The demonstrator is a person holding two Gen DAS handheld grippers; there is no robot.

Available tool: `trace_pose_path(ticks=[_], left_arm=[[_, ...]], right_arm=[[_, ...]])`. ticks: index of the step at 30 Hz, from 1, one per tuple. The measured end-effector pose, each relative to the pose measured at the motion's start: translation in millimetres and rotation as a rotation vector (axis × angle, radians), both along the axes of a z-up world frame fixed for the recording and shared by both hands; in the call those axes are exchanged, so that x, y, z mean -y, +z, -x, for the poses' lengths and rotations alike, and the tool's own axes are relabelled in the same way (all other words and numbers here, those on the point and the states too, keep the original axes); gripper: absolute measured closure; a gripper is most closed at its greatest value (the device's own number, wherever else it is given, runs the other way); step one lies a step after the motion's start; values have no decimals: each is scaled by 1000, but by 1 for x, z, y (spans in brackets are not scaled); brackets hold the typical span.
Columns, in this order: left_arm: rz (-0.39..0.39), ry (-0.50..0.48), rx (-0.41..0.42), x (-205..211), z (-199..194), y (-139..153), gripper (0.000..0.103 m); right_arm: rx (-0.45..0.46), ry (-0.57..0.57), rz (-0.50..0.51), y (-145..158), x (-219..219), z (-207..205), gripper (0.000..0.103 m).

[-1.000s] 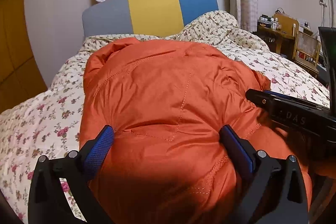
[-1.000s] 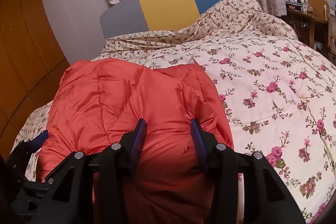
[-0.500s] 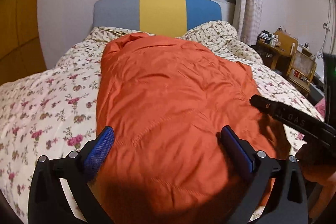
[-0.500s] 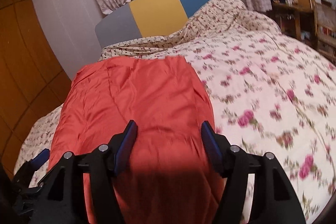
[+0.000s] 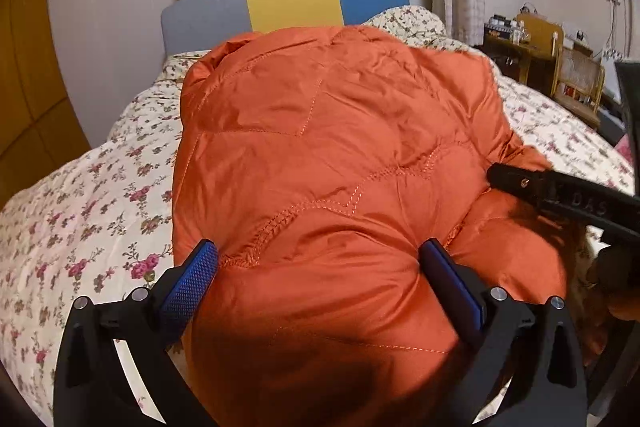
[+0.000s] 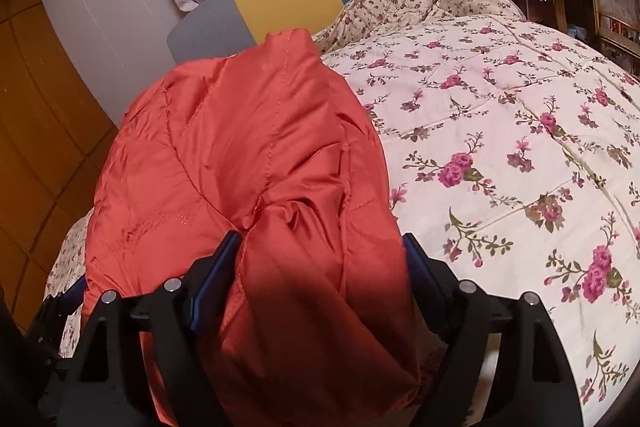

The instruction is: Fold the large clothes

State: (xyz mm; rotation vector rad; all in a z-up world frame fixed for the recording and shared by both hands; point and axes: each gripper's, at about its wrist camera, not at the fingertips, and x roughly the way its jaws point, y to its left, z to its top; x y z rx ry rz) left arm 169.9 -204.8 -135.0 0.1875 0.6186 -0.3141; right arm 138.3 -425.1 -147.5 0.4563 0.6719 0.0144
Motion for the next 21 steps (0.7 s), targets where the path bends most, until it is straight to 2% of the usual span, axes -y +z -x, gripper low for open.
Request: trace_pose_path(ticks=[5, 9, 12, 17, 21], left_arm=[[77, -41, -76, -22, 4, 17, 3], [164, -9, -62, -50, 2, 29, 3], [213, 16, -92, -67, -7, 32, 3], [327, 66, -177, -93, -28, 28, 3], [404, 20, -287, -98, -45, 17, 3]], right_arm=[[-5, 18, -1, 5, 0, 0, 23], [-33, 41, -32, 11, 5, -2, 14], [-42, 93, -54, 18, 9, -6, 9], [-90, 183, -115, 21, 15, -25, 7], [-130, 216, -227, 13, 23, -43, 6]])
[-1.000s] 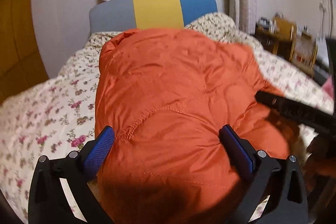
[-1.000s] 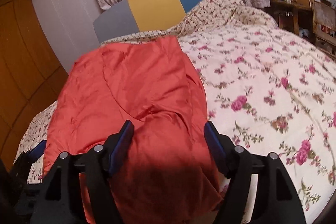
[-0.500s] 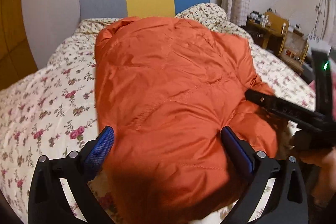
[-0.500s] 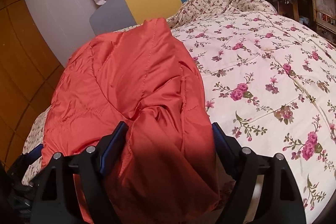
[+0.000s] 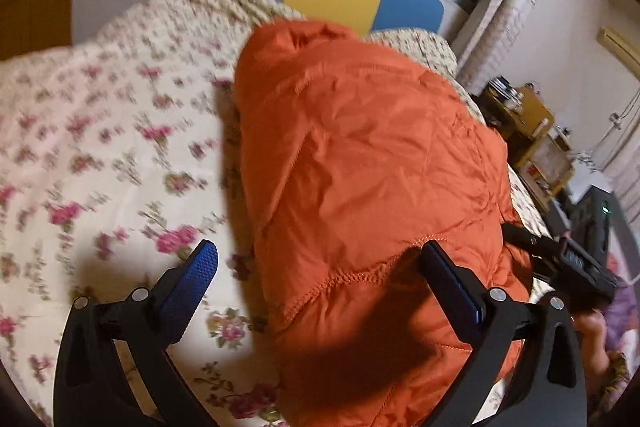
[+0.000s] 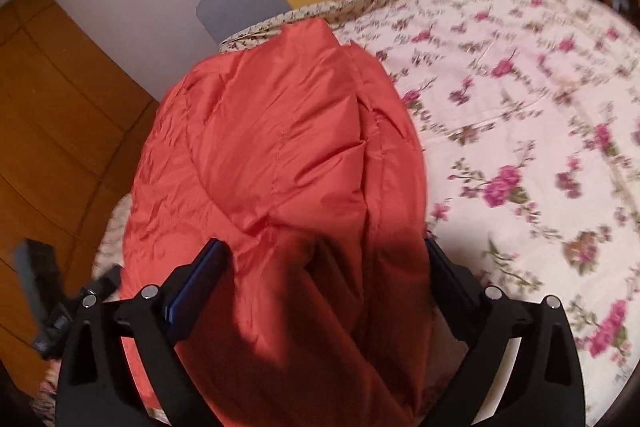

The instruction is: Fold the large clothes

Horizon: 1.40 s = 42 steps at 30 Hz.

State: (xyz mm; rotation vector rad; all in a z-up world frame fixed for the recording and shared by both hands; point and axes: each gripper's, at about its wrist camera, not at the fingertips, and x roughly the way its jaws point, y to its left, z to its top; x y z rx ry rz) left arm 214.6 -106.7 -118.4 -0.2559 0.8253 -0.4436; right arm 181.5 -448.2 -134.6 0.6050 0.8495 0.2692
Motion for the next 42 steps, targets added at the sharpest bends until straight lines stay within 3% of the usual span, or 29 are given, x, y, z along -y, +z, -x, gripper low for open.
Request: trace_pose_path(ticks=[6, 12, 20, 31, 42], left_arm=[[159, -97, -111, 2, -16, -15, 3], [127, -140, -141, 15, -20, -17, 3], [-49, -191, 36, 46, 10, 11, 6], [-34, -147, 176, 16, 50, 47, 8], [-9, -33, 239, -57, 79, 65, 9]], right_arm=[[-66, 67, -166, -20, 13, -27, 4], [-67, 165, -173, -19, 2, -48, 4], [12, 149, -165, -9, -5, -39, 17], [120, 167, -227, 4, -36, -2, 21], [180, 253, -191, 24, -111, -16, 21]])
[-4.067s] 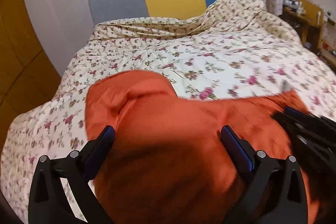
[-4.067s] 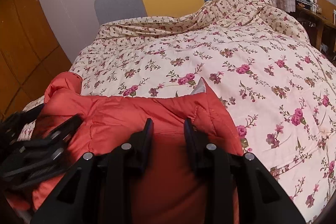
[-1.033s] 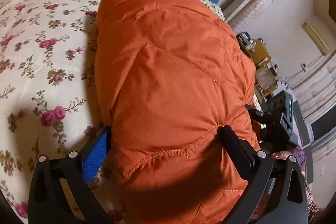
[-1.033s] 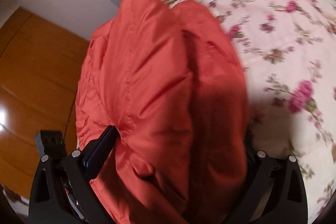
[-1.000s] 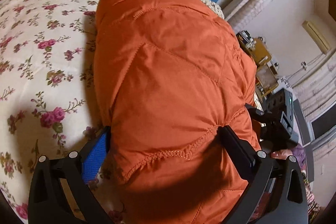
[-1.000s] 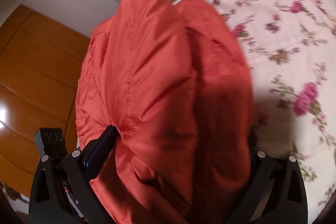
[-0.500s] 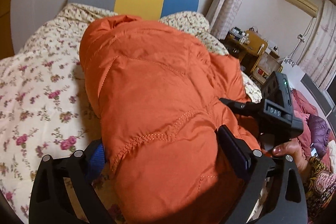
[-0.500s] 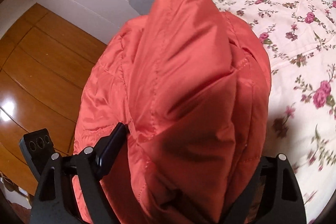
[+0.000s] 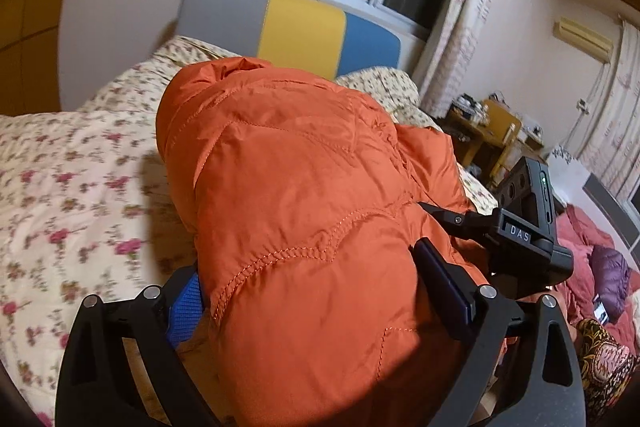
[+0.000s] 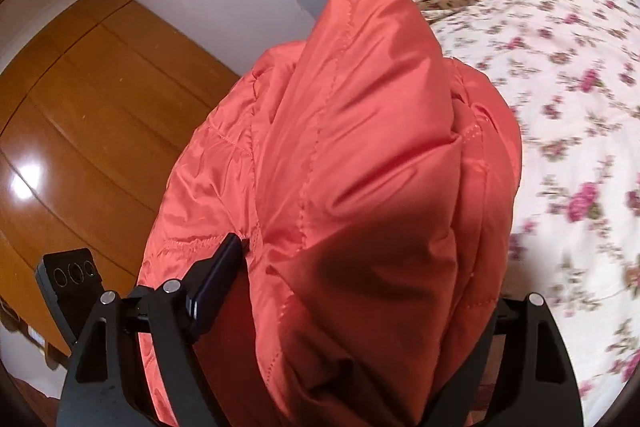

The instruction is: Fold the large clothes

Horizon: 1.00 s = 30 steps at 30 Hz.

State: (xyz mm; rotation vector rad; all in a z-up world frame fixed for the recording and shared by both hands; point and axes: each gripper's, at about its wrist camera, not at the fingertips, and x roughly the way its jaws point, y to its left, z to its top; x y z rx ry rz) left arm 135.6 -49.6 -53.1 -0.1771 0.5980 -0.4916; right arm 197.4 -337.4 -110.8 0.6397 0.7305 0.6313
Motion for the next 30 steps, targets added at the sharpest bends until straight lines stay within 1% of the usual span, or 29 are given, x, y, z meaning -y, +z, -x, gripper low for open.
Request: trace_pose_path(ticks=[6, 8, 12, 17, 19, 22, 24, 26, 28, 30], left_arm=[[28, 74, 18, -46, 9, 5, 9], [38, 98, 22, -61, 8, 4, 9], [47, 149, 24, -94, 8, -2, 9], [63, 227, 1, -134, -1, -18, 9], [68, 253, -7, -144, -4, -26, 9], [46, 288, -22, -152, -8, -43, 9], [38, 301, -33, -153, -9, -59, 4], [44, 303, -34, -153, -8, -68, 3], [37, 313, -23, -152, -5, -74, 3], [18, 330, -16, -149, -1, -73, 3]], right_arm=[[31, 54, 38, 5, -57, -21, 21], [39, 71, 51, 1, -74, -27, 21], [50, 114, 74, 0, -115, -32, 21], [48, 151, 117, -15, -162, -60, 21], [62, 155, 142, -22, -178, -68, 21], [60, 137, 193, -34, -190, -76, 19], [47, 123, 193, -49, -190, -83, 12], [71, 114, 200, -60, -187, -85, 11], [56, 79, 203, -63, -186, -89, 11], [55, 62, 230, -57, -187, -87, 10]])
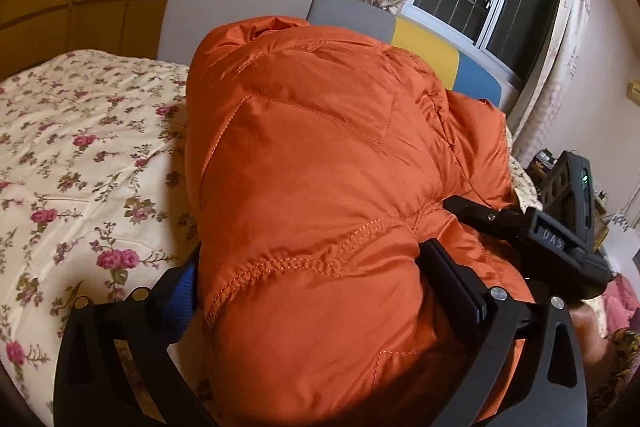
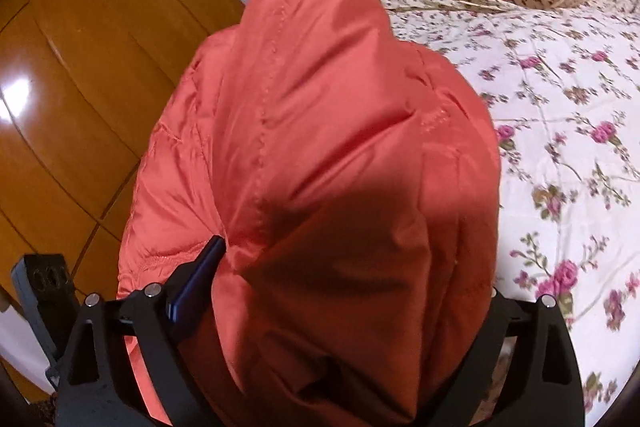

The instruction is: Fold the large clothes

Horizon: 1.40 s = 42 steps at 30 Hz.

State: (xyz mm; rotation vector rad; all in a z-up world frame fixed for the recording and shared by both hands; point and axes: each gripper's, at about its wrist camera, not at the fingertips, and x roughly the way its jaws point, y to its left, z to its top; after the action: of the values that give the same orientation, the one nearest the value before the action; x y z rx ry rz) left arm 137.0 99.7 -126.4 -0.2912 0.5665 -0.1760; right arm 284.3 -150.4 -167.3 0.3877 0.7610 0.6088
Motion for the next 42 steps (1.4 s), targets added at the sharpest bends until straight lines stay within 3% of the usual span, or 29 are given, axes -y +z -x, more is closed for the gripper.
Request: trace_pose_path(ticks=[6, 9, 12, 14, 17, 22, 27, 30, 35, 42], left_arm=[[4, 78, -66, -5, 9, 21, 3], [-18, 142, -13, -9, 20, 46, 3], [-76, 181, 30, -6, 8, 77, 3], [-120, 205, 14, -2, -11, 91, 3], [-135, 273, -33, 0, -47, 106, 3], [-77, 314, -107, -4, -99, 101, 3], [-177, 293, -170, 4, -136, 73, 3], [-162, 288, -183, 3, -142, 59, 3], [-210, 300, -177, 10, -147, 49, 3], [-221, 309, -175, 14, -154, 37, 3]], right_arm=[[32, -128, 74, 37, 17, 39, 8], [105, -240, 74, 63, 32, 52, 5], [200, -234, 94, 95, 21, 48, 4], [233, -194, 143, 112, 2, 33, 9], [226, -143, 215, 122, -33, -1, 28], [115, -145, 228, 109, -61, -50, 51], [88, -150, 280, 85, -72, -57, 54], [89, -141, 304, 70, -72, -59, 54], [93, -134, 336, 53, -75, -64, 53], [60, -120, 293, 32, -69, -72, 52]])
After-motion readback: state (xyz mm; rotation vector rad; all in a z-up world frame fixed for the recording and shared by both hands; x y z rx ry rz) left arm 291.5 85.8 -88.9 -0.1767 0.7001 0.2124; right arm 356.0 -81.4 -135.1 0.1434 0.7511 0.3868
